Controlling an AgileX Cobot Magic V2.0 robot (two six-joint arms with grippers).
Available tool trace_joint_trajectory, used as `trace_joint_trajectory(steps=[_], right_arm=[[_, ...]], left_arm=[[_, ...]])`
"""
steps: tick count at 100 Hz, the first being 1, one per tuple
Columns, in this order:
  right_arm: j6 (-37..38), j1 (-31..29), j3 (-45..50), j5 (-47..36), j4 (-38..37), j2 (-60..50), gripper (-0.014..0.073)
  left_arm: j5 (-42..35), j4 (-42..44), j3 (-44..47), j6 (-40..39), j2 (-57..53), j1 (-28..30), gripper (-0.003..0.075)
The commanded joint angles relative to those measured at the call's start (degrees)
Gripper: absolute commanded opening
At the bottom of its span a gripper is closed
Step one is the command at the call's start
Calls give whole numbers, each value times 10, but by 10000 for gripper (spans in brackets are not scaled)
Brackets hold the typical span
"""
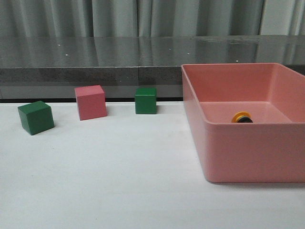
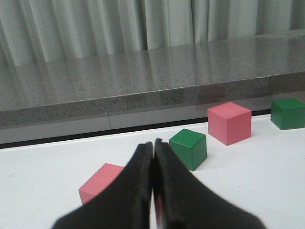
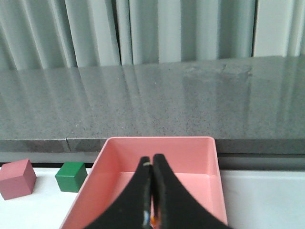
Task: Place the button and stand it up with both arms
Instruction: 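Reach the right gripper into the pink bin and grasp the yellow button, then lift the button out of the bin with the right gripper, lower it onto the table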
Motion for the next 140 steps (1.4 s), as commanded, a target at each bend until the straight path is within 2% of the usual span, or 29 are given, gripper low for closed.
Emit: trace_joint_trajectory(steps=[1, 17, 28, 38, 42, 50, 55, 60, 74, 126, 133, 140], right_arm=[[0, -2, -60, -34, -1, 80, -63], [0, 5, -117, -35, -1, 199, -51], [-1, 23, -148, -34, -1, 271, 41], [-2, 42, -170, -34, -5, 322, 226], [-2, 50, -176, -33, -8, 344, 351], [-3, 58, -181, -34, -13, 372, 540], [-3, 61, -181, -37, -22, 391, 617], [-4, 61, -181, -37, -34, 413, 650], [-6, 61, -181, -37, -55, 471, 651], [-7, 62, -181, -61, -59, 635, 650], [-7, 62, -181, -61, -59, 647, 616], [-7, 62, -181, -59, -59, 653, 519]], left_arm=[[-45, -2, 26, -6, -18, 1, -20], [-45, -2, 26, -6, -18, 1, -20], [-45, -2, 26, -6, -18, 1, -20], [-45, -2, 26, -6, -18, 1, -20], [-45, -2, 26, -6, -18, 1, -20], [-45, -2, 26, -6, -18, 1, -20], [-45, -2, 26, -6, -18, 1, -20], [-45, -2, 26, -6, -18, 1, -20], [-45, -2, 26, -6, -18, 1, -20], [-45, -2, 26, -6, -18, 1, -20], [-45, -2, 26, -6, -18, 1, -20], [-45, -2, 26, -6, -18, 1, -20]])
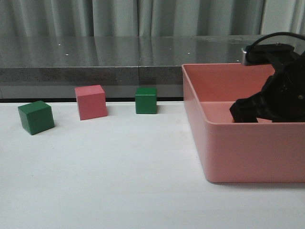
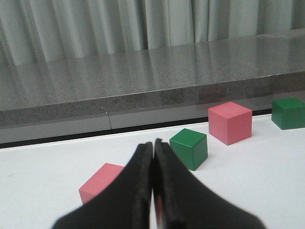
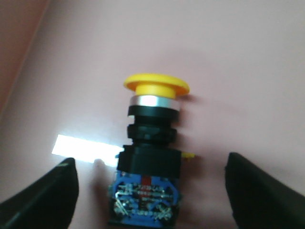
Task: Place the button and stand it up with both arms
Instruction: 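Lift the button out of the bin with the right gripper, lower it onto the table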
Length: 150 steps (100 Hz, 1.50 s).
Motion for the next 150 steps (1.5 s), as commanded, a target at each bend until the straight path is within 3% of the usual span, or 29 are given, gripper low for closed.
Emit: trace_joint_trajectory(steps=[1, 15, 22, 48, 61, 91, 105, 150], right_arm=[[-4, 1, -17, -31, -6, -15, 493], [-4, 1, -22, -13, -6, -17, 184], [-4, 1, -35, 17, -6, -22, 125], [-6, 21, -171, 231, -5, -79, 129], [-83, 64, -262, 303, -4, -83, 127], [-410, 196, -384, 303, 120, -10, 127], [-530, 242, -419, 302, 136, 53, 127], [-549, 282, -461, 276, 138, 193, 131]], left_arm=[[-45, -2, 26, -6, -18, 1, -20], [-45, -2, 26, -6, -18, 1, -20], [-45, -2, 26, -6, -18, 1, -20], [-45, -2, 26, -6, -18, 1, -20], [-45, -2, 26, -6, -18, 1, -20], [-45, -2, 26, -6, -18, 1, -20], [-45, -2, 26, -6, -18, 1, -20], [-45, -2, 26, -6, -18, 1, -20]])
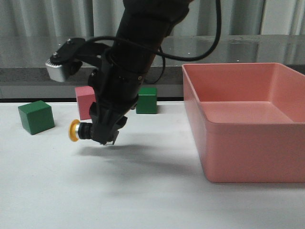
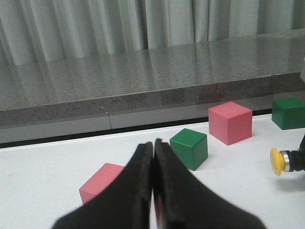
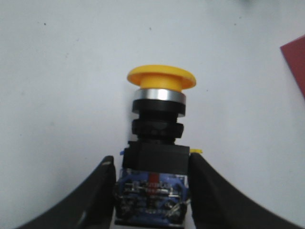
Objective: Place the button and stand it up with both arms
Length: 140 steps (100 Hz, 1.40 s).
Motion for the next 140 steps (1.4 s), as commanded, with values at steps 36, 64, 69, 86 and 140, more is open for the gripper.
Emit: trace_joint_trajectory(steps=[36, 64, 69, 86, 140], right_arm=[[-8, 1, -20, -26, 31, -18, 479], [-4, 0, -20, -16, 31, -42, 558], [1, -1, -20, -11, 31, -58, 538], [100, -20, -20, 24, 28, -142, 292], [293, -214, 128, 97, -2, -438, -62]], left_arm=[[-45, -2, 26, -6, -18, 1, -20], [-45, -2, 26, -6, -18, 1, -20], [-45, -2, 26, -6, -18, 1, -20], [-45, -2, 26, -6, -18, 1, -20], [-45, -2, 26, -6, -18, 1, -20]])
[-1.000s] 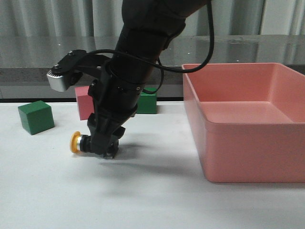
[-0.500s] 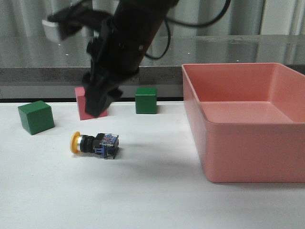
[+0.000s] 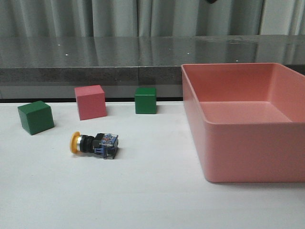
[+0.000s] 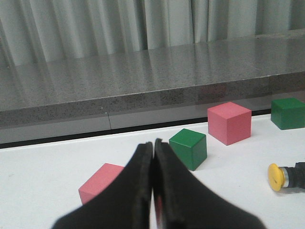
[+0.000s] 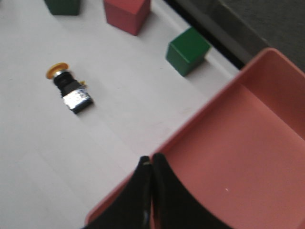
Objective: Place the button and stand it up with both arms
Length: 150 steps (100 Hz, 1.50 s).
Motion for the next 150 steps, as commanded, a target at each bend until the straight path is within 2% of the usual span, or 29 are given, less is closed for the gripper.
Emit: trace_joint_trajectory(steps=[1, 24, 38, 63, 76, 97, 116, 128, 138, 145, 150], right_arm=[[25, -32, 52, -76, -6, -89, -62], [64, -98, 273, -215, -6, -273, -62], [78, -106, 396, -269, -6, -373, -62], [82, -106, 547, -333, -7, -528, -62], [82, -106, 569, -343, -8, -601, -62], [82, -106, 569, -303, -50, -656, -62], [82, -106, 569, -275, -77, -656, -62], [82, -106, 569, -275, -77, -656, -62], [82, -106, 569, -275, -78, -656, -62], [82, -106, 569, -275, -78, -656, -62], [82, -106, 569, -275, -78, -656, -62]], left_arm=[[-45, -2, 26, -6, -18, 1, -20], [-45, -2, 26, -6, -18, 1, -20], [-45, -2, 26, -6, -18, 1, -20], [-45, -2, 26, -6, -18, 1, -19], [-45, -2, 26, -6, -18, 1, -20], [-55, -2, 26, -6, -18, 1, -20], [-69, -132, 26, -6, -18, 1, -19], [-87, -146, 26, -6, -18, 1, -13], [-127, -146, 26, -6, -18, 1, 52], [-147, -146, 21, -6, -18, 1, 146], [-154, -146, 19, -6, -18, 1, 247]])
